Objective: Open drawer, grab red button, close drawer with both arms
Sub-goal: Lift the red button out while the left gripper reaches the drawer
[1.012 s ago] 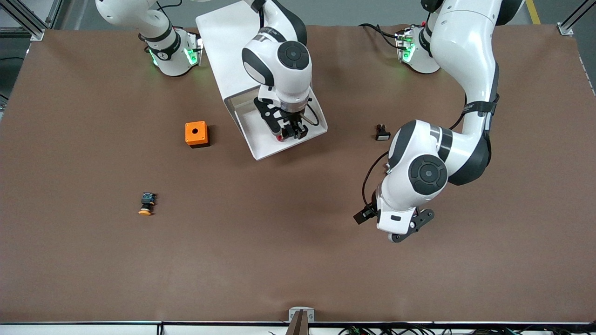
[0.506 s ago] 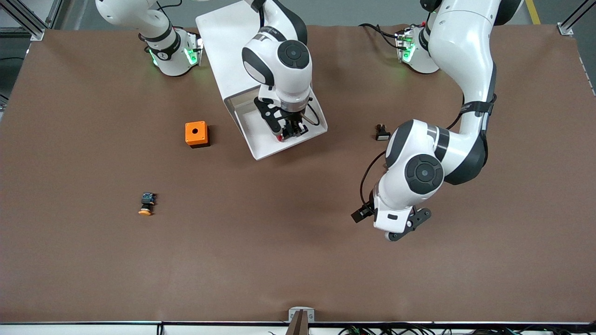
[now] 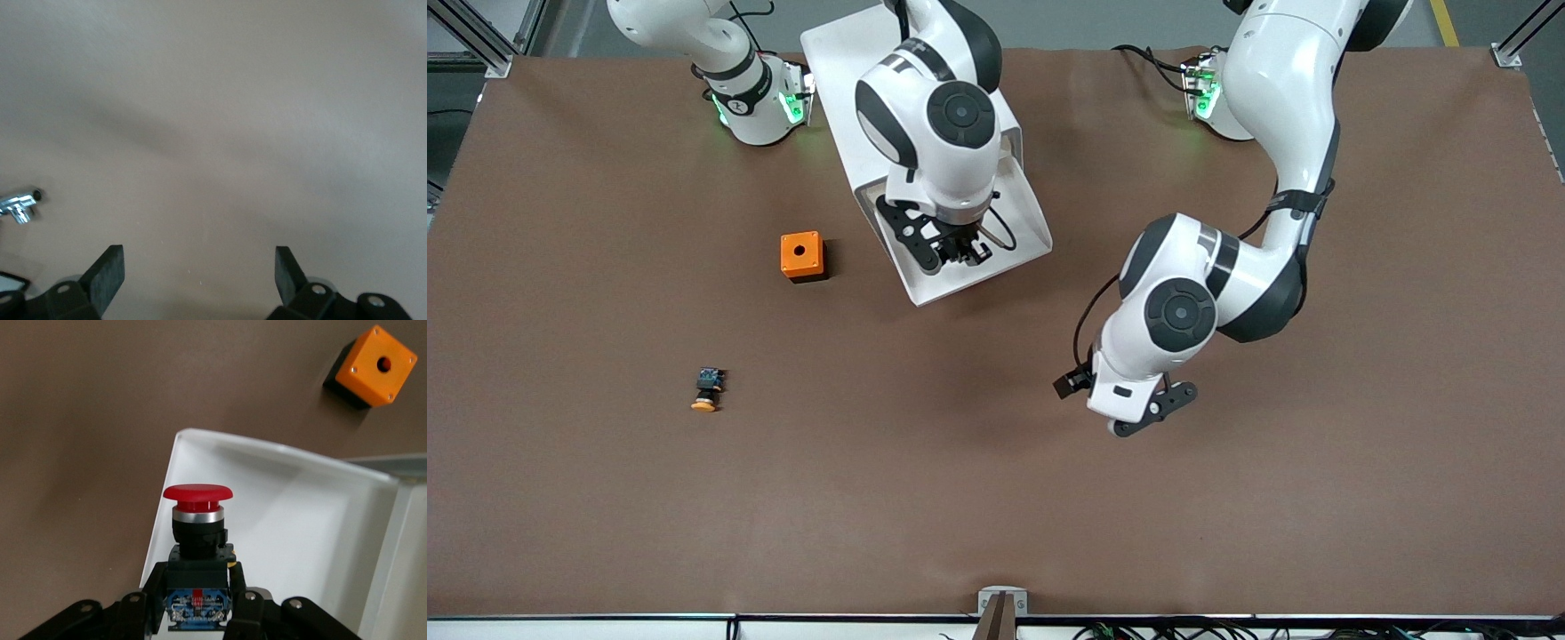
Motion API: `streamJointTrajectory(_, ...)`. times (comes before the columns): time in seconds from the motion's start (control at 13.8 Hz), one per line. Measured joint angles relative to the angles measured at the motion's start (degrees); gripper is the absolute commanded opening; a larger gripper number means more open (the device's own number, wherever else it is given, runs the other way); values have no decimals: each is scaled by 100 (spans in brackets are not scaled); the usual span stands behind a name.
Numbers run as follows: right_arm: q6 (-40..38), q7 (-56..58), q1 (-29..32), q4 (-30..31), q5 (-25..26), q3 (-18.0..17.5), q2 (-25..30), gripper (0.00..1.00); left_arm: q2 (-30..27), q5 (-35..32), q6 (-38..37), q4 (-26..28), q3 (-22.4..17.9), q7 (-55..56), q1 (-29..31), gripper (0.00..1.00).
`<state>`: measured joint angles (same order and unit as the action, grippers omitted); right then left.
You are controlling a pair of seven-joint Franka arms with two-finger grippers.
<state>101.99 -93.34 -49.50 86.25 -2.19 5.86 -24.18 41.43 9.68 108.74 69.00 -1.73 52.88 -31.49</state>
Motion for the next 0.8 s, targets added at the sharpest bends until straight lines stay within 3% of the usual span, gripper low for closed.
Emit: streamJointTrajectory(0.8, -480, 2955, 1149, -128, 0, 63, 699, 0, 166, 0, 0, 132, 44, 0, -909, 99)
